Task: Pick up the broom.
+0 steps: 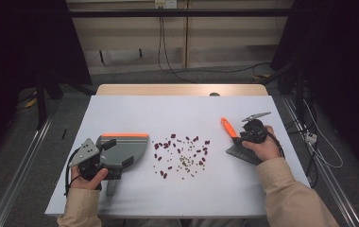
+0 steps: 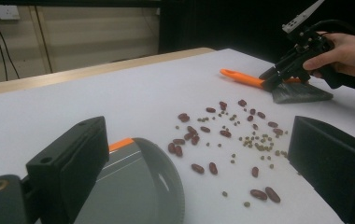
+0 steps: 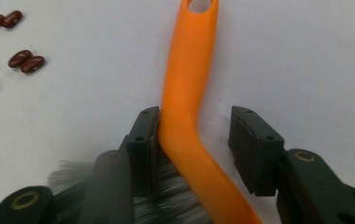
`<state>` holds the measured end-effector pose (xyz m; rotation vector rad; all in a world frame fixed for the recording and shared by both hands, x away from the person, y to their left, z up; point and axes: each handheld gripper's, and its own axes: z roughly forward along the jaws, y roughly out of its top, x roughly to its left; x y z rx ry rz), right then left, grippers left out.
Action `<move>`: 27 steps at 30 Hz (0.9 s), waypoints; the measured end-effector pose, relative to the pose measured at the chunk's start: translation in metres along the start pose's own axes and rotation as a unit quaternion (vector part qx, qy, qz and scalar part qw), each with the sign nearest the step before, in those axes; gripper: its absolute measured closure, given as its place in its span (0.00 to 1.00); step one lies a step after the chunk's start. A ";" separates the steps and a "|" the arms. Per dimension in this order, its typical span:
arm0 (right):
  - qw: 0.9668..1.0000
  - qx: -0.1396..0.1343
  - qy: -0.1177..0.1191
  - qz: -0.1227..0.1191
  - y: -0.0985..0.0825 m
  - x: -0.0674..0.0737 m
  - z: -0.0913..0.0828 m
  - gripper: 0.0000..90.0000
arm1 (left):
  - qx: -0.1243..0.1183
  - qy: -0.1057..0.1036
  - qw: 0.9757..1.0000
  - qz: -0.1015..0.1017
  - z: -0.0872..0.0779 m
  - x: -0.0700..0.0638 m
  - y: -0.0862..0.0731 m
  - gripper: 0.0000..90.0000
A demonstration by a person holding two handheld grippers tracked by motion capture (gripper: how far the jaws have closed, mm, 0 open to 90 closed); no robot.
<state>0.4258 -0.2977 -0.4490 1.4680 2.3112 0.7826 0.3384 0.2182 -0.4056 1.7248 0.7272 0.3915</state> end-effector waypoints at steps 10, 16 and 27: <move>1.000 0.017 -0.007 0.014 0.005 0.003 0.002 0.71 | 0.001 -0.003 1.000 0.003 0.002 -0.001 0.000 0.06; 1.000 -0.003 -0.015 0.028 0.001 0.004 0.001 0.76 | -0.002 -0.003 1.000 0.004 0.002 -0.002 0.002 0.06; 0.998 -0.026 0.004 0.064 0.005 -0.001 -0.015 0.77 | -0.007 -0.008 1.000 0.004 0.007 -0.007 0.009 0.06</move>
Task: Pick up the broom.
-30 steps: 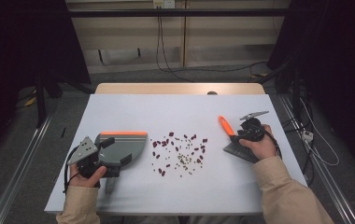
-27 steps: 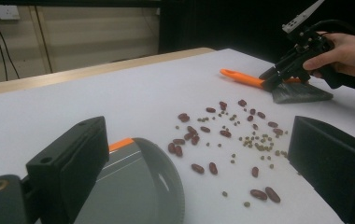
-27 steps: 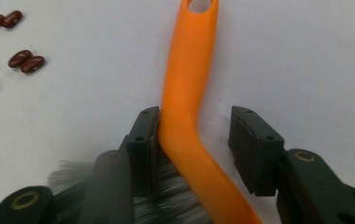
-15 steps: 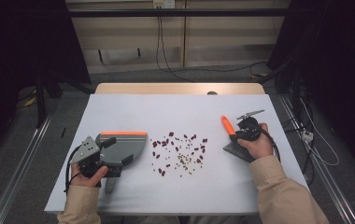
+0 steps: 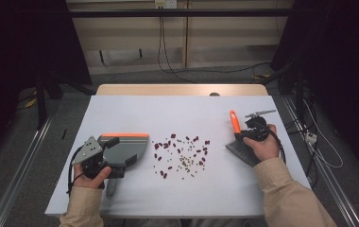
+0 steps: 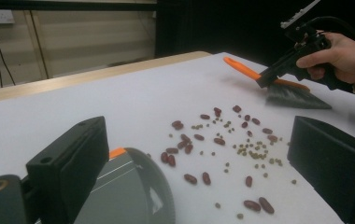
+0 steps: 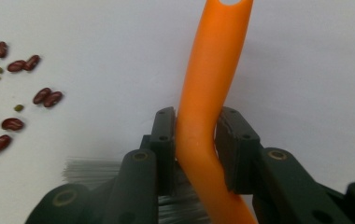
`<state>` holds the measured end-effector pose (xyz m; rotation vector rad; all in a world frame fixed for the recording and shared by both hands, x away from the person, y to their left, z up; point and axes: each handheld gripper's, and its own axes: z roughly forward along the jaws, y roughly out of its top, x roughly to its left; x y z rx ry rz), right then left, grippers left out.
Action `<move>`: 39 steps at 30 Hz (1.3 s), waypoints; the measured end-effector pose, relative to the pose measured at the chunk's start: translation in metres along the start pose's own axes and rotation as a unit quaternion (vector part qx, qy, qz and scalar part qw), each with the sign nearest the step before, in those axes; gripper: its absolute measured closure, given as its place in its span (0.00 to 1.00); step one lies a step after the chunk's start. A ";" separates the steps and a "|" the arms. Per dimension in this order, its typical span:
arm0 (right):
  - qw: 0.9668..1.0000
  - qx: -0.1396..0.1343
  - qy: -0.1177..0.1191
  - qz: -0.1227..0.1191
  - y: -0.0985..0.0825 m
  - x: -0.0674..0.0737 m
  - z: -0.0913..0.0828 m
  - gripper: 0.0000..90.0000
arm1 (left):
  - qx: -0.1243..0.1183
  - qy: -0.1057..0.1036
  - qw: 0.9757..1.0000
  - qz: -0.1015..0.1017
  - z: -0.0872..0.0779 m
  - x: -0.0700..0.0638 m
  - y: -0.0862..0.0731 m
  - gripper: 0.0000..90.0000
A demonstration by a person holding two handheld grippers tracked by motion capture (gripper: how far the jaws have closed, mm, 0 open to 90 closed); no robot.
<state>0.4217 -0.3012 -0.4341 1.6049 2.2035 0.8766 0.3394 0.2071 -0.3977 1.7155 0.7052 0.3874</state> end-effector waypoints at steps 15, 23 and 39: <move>0.990 -0.129 0.061 0.014 0.006 0.024 -0.041 0.79 | 0.006 -0.031 0.999 0.012 0.021 -0.026 0.017 0.06; 0.979 -0.185 0.088 0.020 0.003 0.040 -0.053 0.79 | 0.013 -0.049 0.999 0.016 0.037 -0.042 0.023 0.06; 0.954 -0.267 0.134 0.017 0.024 0.084 -0.069 0.79 | 0.013 -0.067 0.998 0.012 0.075 -0.067 0.040 0.07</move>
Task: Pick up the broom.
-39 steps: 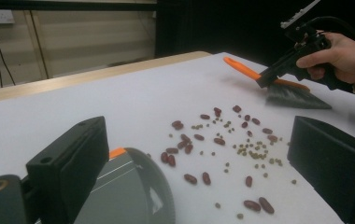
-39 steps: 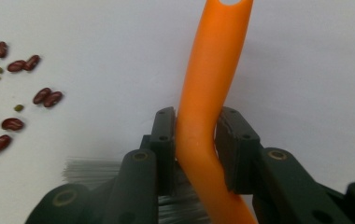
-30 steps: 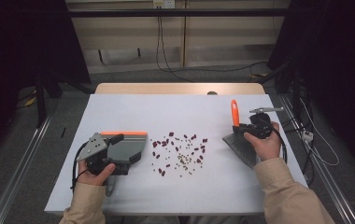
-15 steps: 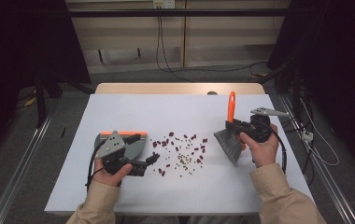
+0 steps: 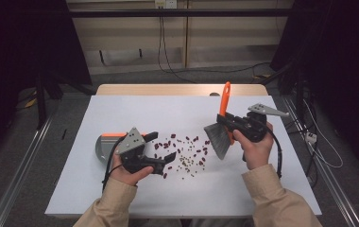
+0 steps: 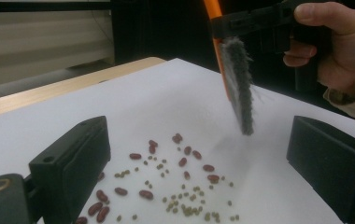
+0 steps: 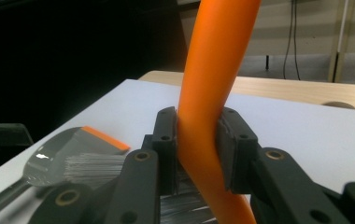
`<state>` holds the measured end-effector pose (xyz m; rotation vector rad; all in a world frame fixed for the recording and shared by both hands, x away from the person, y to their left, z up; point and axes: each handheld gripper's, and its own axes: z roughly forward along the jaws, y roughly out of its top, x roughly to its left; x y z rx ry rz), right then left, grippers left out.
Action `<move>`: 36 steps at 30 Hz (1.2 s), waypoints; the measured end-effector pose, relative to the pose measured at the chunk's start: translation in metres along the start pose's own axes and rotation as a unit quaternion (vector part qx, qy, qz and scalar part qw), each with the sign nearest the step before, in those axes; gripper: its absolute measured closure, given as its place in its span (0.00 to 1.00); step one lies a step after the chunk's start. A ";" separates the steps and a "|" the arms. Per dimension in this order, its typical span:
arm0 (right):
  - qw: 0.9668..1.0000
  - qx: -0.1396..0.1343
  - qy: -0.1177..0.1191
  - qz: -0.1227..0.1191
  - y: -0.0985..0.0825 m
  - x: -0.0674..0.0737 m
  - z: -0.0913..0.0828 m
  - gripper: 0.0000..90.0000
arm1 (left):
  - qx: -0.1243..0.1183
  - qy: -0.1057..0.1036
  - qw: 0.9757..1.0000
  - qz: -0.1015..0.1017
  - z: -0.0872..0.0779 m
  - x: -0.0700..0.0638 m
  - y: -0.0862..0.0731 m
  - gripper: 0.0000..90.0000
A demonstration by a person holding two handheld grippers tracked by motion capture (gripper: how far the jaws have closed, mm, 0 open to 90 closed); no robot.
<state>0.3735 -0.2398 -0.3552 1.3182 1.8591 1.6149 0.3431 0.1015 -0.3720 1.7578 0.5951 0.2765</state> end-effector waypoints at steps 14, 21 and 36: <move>0.999 0.003 0.028 -0.040 -0.002 0.063 0.052 0.79 | 0.006 0.030 0.999 -0.037 0.036 0.003 0.013 0.16; 0.998 0.006 0.037 -0.054 -0.004 0.079 0.063 0.79 | 0.025 0.030 0.997 -0.063 0.040 0.009 0.008 0.45; 0.994 -0.003 0.096 -0.052 -0.006 0.070 0.058 0.77 | 0.024 -0.010 0.997 -0.070 0.030 0.010 0.008 0.94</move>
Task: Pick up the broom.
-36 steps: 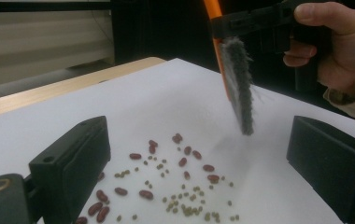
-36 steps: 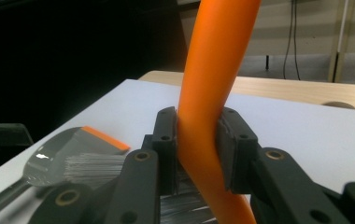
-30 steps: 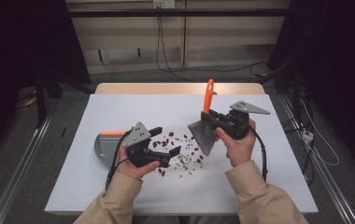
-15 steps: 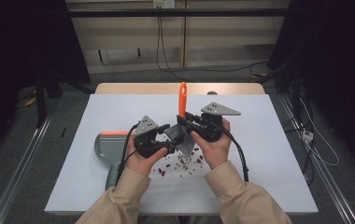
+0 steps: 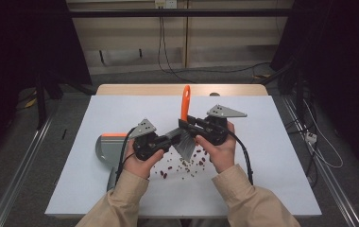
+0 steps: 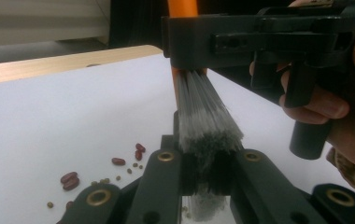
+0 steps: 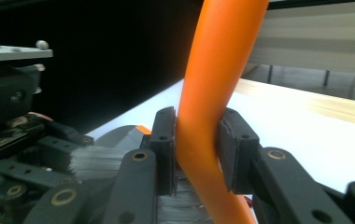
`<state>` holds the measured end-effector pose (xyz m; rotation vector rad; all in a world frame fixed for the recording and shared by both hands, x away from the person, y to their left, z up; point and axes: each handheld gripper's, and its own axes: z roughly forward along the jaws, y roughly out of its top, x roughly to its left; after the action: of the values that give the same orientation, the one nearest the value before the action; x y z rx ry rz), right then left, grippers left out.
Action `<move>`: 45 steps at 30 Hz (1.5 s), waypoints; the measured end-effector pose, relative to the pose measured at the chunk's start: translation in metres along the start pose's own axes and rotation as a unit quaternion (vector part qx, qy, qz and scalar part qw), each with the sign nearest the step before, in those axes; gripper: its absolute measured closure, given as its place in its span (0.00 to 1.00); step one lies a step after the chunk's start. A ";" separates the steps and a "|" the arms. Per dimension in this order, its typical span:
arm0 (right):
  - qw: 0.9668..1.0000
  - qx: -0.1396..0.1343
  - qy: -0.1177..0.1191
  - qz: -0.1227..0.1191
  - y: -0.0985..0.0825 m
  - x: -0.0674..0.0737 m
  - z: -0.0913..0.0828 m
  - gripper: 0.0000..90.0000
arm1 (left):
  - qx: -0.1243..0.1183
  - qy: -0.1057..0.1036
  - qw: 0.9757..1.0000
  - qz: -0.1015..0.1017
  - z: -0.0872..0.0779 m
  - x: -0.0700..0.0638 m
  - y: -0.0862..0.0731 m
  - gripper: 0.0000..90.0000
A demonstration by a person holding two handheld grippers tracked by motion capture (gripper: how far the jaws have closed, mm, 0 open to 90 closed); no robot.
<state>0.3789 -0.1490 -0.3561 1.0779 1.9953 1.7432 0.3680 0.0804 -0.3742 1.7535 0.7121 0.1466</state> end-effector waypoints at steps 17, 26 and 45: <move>0.997 -0.018 0.069 0.027 -0.022 -0.047 -0.027 0.40 | -0.005 -0.005 1.000 -0.002 -0.009 0.005 0.003 0.95; 0.995 0.003 0.100 0.019 -0.030 -0.047 -0.023 0.38 | -0.011 -0.014 1.000 -0.001 -0.009 0.004 0.004 0.94; 0.993 0.033 0.113 0.006 -0.037 -0.045 -0.013 0.37 | -0.015 -0.041 0.999 0.000 -0.005 0.002 0.004 0.94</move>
<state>0.3887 -0.1892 -0.3999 0.9491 2.1987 1.8918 0.3684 0.0852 -0.3692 1.7211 0.6466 0.0853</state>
